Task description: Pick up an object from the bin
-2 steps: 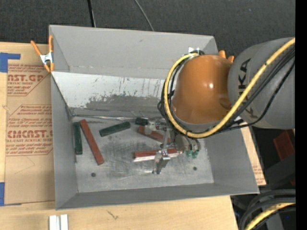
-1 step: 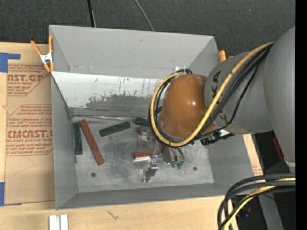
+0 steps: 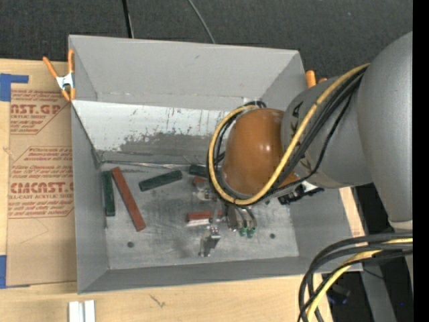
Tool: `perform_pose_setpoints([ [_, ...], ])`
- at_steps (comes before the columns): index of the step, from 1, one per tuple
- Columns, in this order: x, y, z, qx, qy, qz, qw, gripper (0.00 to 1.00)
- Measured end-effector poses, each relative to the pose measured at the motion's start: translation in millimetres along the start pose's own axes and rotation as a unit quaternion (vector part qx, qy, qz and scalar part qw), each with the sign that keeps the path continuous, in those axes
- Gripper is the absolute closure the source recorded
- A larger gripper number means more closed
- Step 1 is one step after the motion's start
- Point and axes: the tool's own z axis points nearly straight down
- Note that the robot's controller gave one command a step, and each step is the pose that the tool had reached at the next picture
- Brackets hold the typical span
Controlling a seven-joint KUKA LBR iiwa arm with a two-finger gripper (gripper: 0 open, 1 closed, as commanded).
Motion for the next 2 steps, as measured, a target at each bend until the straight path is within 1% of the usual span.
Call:
perform_pose_setpoints([
  [1, -19.4, 13, -7, 0.001, 0.0001, -0.061, 0.9981, 0.00],
  [2, -21.4, -40, 54, 0.001, 0.0050, -0.097, 0.9952, 1.00],
])
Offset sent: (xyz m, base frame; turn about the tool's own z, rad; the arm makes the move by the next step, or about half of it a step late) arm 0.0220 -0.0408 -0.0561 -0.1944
